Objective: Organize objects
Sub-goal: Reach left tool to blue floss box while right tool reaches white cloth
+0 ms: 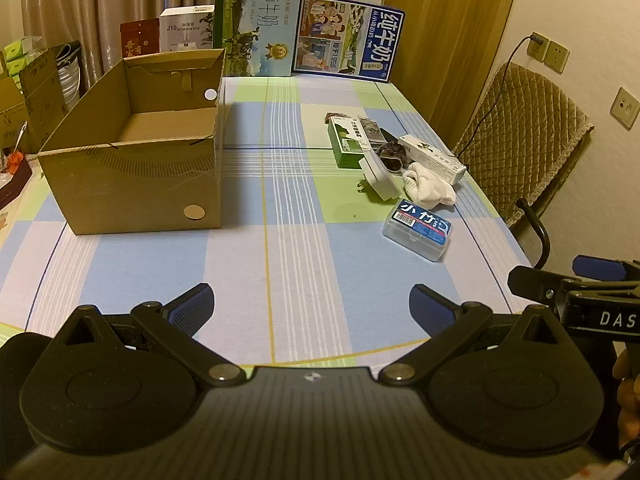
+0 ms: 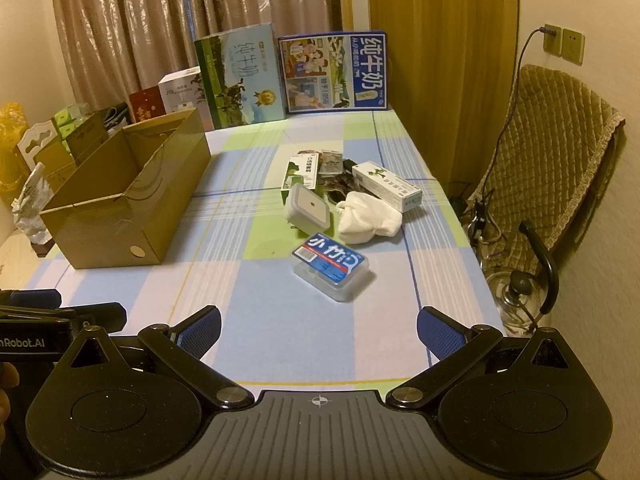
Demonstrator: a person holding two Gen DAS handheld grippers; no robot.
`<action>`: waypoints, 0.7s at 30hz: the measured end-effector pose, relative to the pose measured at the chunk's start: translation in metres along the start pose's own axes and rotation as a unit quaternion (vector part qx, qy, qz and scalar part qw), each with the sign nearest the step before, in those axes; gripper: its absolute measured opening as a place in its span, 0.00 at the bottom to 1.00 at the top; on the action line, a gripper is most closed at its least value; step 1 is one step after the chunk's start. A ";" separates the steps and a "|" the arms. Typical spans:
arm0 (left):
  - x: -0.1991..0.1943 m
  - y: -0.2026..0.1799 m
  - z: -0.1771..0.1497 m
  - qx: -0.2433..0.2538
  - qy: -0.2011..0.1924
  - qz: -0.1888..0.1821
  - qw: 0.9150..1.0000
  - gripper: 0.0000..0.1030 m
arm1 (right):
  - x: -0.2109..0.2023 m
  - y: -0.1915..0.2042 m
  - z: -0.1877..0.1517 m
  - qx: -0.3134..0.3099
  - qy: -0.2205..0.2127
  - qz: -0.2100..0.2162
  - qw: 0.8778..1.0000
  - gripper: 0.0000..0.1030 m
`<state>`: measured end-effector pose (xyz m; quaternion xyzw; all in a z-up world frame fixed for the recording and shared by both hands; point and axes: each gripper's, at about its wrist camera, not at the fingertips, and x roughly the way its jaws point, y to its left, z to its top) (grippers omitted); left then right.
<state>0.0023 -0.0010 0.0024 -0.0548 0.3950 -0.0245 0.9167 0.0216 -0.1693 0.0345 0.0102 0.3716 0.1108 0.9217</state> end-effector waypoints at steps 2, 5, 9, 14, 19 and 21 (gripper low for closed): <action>0.000 0.001 0.000 -0.002 0.000 0.000 1.000 0.99 | 0.001 0.000 0.000 0.000 0.000 0.000 1.000 0.98; 0.000 0.001 -0.001 -0.002 0.000 0.000 1.000 0.99 | 0.001 0.000 0.000 0.000 0.000 -0.001 1.000 0.98; 0.001 0.002 -0.002 -0.002 0.000 0.000 1.000 0.99 | -0.001 0.002 0.002 0.000 0.001 0.000 1.000 0.98; 0.002 0.001 -0.003 -0.002 0.002 0.000 1.000 0.99 | -0.001 0.002 0.002 0.000 0.002 0.000 1.000 0.98; 0.003 0.002 -0.003 -0.001 0.002 0.000 1.000 0.99 | 0.001 -0.003 -0.002 0.003 0.001 -0.001 1.000 0.98; 0.004 0.003 -0.002 0.000 0.002 -0.002 1.000 0.99 | 0.003 -0.006 -0.003 0.004 0.001 -0.002 1.000 0.98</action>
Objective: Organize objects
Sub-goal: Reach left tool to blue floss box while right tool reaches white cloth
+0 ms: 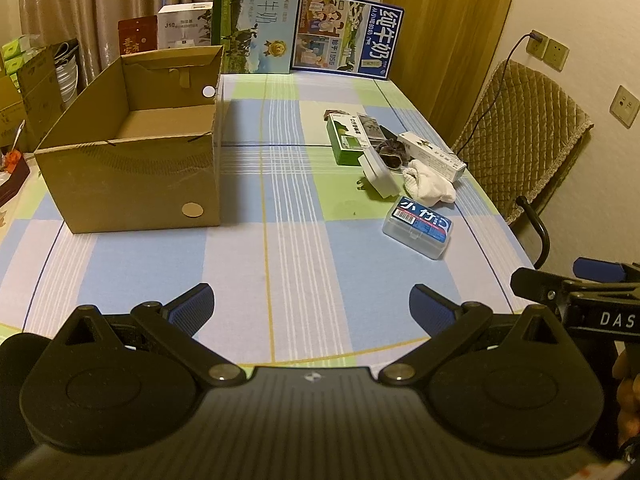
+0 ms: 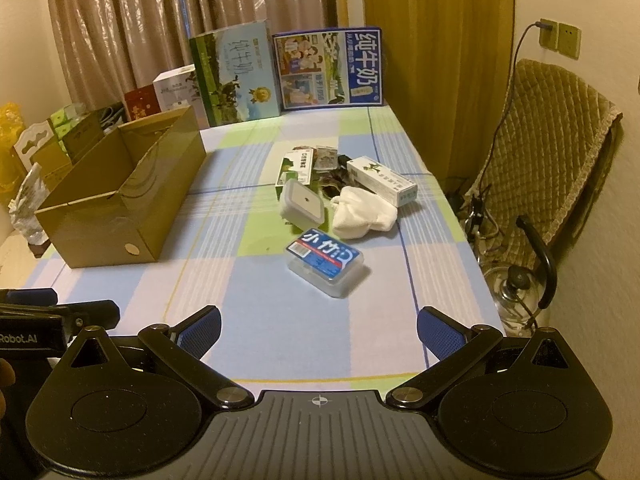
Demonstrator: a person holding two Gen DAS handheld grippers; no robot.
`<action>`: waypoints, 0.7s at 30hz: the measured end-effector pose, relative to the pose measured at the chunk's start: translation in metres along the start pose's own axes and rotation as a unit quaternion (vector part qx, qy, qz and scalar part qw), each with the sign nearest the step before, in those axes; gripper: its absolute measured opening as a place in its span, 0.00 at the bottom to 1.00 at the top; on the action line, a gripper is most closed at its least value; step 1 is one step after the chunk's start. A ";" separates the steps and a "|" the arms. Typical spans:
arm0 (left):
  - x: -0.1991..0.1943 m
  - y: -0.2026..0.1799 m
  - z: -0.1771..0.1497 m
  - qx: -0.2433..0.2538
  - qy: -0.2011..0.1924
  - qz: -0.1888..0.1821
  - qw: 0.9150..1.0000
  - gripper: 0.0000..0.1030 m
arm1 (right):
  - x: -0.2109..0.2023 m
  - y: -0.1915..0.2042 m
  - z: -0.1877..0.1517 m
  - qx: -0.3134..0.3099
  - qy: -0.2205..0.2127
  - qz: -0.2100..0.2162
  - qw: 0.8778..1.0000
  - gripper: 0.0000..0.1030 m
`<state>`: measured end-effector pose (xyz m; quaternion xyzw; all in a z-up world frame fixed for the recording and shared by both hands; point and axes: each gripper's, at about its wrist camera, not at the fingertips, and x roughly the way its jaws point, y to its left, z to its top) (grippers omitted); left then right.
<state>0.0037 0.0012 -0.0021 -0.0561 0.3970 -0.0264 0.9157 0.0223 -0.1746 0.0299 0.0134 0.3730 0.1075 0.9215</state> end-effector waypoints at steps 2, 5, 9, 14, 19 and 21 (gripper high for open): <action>0.000 0.000 0.001 0.001 -0.002 -0.001 1.000 0.99 | 0.000 -0.002 0.000 0.001 -0.001 -0.002 1.000 0.98; 0.003 0.000 0.005 -0.002 -0.004 0.004 1.000 0.99 | 0.001 -0.006 0.000 0.003 -0.002 -0.005 1.000 0.98; 0.010 0.000 0.011 0.000 -0.001 -0.001 1.000 0.99 | 0.004 -0.011 0.003 0.003 -0.005 -0.009 1.000 0.98; 0.022 -0.004 0.021 0.007 -0.002 -0.012 1.000 0.99 | 0.007 -0.020 0.013 0.001 -0.012 -0.012 1.000 0.98; 0.040 -0.011 0.035 0.021 -0.008 -0.027 0.999 0.99 | 0.015 -0.033 0.029 -0.009 -0.024 -0.015 1.000 0.98; 0.049 -0.016 0.041 0.029 -0.009 -0.030 0.999 0.99 | 0.019 -0.040 0.037 -0.010 -0.030 -0.023 0.999 0.98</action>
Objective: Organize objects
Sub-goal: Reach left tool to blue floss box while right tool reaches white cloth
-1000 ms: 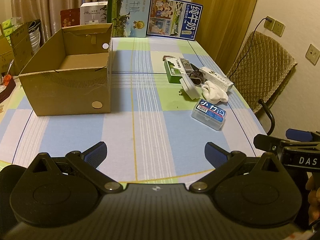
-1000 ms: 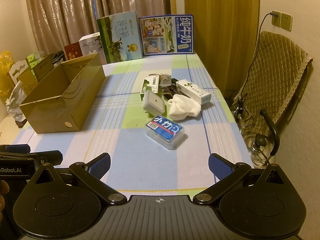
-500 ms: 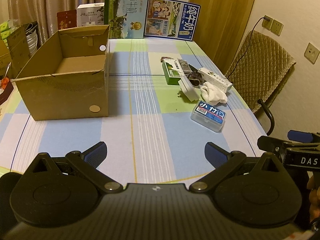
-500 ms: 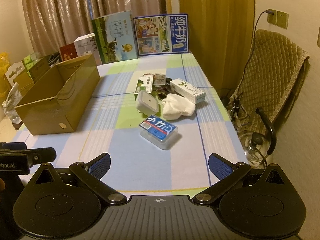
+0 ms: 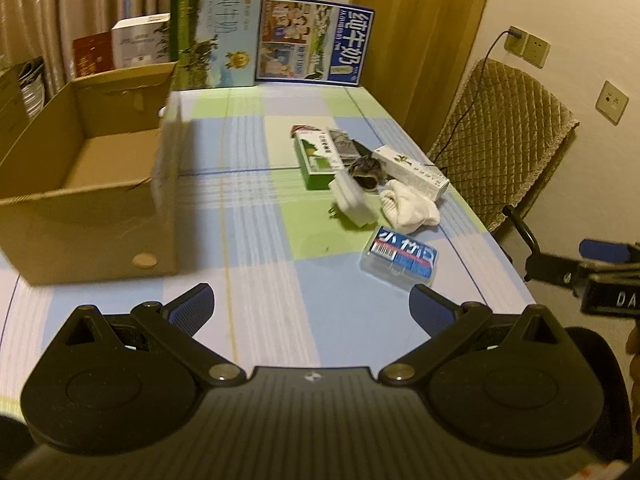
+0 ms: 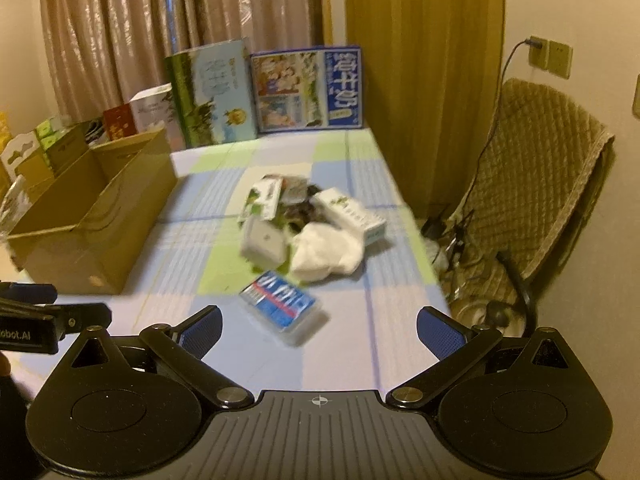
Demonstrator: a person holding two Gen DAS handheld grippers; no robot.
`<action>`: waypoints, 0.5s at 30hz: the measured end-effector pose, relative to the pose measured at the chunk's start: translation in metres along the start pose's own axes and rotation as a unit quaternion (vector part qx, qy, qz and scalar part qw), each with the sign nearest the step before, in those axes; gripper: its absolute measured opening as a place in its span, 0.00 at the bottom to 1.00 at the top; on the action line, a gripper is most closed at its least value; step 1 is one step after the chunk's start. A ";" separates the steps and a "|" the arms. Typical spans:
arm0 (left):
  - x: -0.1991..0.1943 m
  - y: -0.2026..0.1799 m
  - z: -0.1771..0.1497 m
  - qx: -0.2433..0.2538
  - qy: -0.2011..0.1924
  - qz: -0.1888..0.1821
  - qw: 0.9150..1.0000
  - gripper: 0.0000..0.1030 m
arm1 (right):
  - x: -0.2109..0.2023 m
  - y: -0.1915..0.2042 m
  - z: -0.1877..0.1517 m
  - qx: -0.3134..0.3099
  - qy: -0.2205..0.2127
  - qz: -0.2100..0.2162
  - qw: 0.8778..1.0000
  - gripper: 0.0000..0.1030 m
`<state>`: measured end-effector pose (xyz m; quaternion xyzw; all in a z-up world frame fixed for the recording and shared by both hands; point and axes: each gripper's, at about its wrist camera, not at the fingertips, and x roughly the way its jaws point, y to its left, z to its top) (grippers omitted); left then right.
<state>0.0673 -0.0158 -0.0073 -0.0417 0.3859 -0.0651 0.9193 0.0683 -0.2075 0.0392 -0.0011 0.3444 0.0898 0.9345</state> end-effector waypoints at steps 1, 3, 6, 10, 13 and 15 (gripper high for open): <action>0.005 -0.003 0.003 0.008 0.001 -0.001 1.000 0.99 | 0.003 -0.004 0.004 -0.002 -0.001 0.001 1.000 0.98; 0.016 -0.009 0.008 0.025 -0.001 -0.007 1.000 0.99 | 0.010 -0.011 0.011 -0.008 -0.003 0.004 1.000 0.98; 0.036 -0.019 0.015 0.042 0.000 -0.024 0.999 0.99 | 0.024 -0.023 0.020 -0.014 -0.001 0.004 1.000 0.98; 0.065 -0.034 0.019 0.070 0.011 -0.052 0.996 0.99 | 0.046 -0.040 0.029 -0.007 0.012 0.013 1.000 0.77; 0.091 -0.046 0.020 0.092 0.022 -0.069 0.993 0.99 | 0.062 -0.049 0.033 -0.010 0.021 0.014 1.000 0.76; 0.106 -0.054 0.019 0.111 0.028 -0.070 0.991 0.99 | 0.072 -0.054 0.034 -0.013 0.030 0.013 0.999 0.76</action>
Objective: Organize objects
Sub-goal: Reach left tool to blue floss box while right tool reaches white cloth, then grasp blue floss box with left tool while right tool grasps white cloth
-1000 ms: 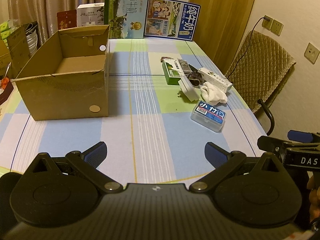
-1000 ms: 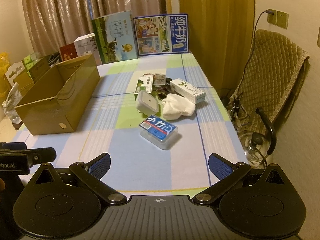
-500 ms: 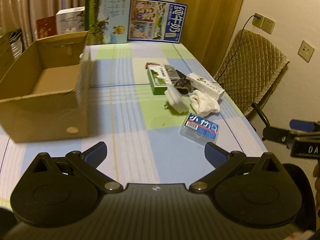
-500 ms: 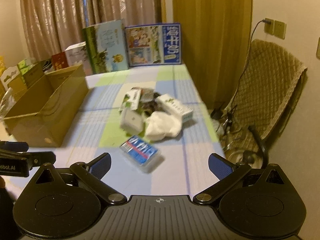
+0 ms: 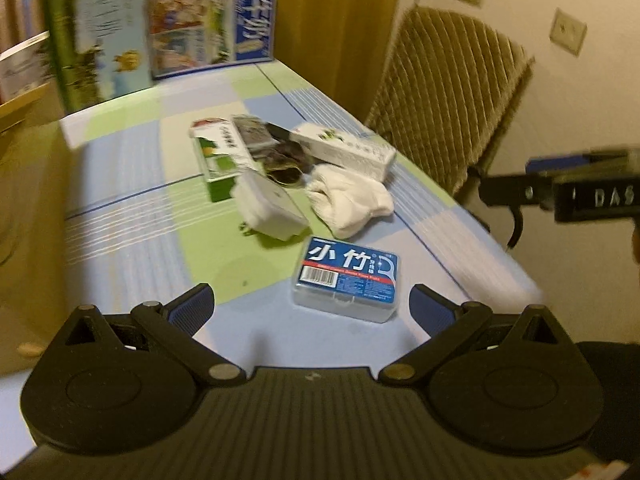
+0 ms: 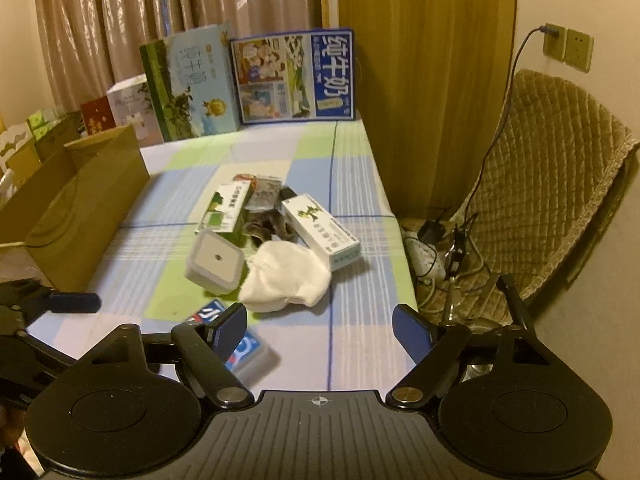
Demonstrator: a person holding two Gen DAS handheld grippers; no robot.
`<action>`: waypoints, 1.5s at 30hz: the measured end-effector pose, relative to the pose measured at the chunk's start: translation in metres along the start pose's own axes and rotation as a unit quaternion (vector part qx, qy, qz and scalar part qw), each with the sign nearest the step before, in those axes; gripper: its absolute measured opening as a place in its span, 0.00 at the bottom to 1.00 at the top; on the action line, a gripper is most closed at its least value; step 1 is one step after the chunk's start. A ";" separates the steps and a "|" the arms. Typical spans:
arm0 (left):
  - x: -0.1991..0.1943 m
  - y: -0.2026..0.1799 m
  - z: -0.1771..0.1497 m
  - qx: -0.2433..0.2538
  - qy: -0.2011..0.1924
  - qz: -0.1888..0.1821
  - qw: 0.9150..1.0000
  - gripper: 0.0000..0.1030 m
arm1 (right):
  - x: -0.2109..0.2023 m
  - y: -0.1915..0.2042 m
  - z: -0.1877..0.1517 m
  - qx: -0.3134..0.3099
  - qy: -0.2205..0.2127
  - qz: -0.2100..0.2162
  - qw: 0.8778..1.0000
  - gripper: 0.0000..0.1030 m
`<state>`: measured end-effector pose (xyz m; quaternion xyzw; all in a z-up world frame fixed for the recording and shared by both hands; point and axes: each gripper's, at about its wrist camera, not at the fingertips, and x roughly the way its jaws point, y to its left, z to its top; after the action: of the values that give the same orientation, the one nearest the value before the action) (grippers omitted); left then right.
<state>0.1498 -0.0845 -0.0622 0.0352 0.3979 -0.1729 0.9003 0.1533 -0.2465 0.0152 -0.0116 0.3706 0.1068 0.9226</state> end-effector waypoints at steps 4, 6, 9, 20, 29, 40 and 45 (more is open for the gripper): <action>0.029 -0.008 0.003 0.024 0.009 -0.024 0.999 0.99 | 0.019 -0.008 0.000 -0.005 0.016 0.000 1.000 0.76; 0.042 -0.013 0.004 0.039 0.012 -0.032 0.999 0.99 | 0.027 -0.012 0.000 -0.003 0.024 0.000 1.000 0.76; 0.060 -0.017 0.006 0.064 0.020 -0.037 0.997 0.99 | 0.038 -0.017 0.000 0.000 0.033 -0.001 0.999 0.76; 0.067 0.011 -0.001 0.056 0.035 0.001 0.998 0.81 | 0.077 -0.014 0.012 0.008 0.049 0.020 0.999 0.90; 0.044 0.060 -0.020 0.006 0.032 0.064 0.997 0.81 | 0.135 0.007 0.026 0.016 0.068 0.052 0.996 0.93; 0.052 0.064 -0.022 0.006 0.028 0.059 0.998 0.84 | 0.167 0.003 0.022 -0.002 0.100 0.047 0.994 0.62; 0.056 0.065 -0.024 -0.002 0.037 0.060 0.998 0.81 | 0.151 0.004 0.020 -0.006 0.096 0.045 0.994 0.44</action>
<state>0.1902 -0.0345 -0.1240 0.0632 0.4287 -0.1164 0.8937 0.2718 -0.2119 -0.0737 -0.0100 0.4573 0.1491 0.8767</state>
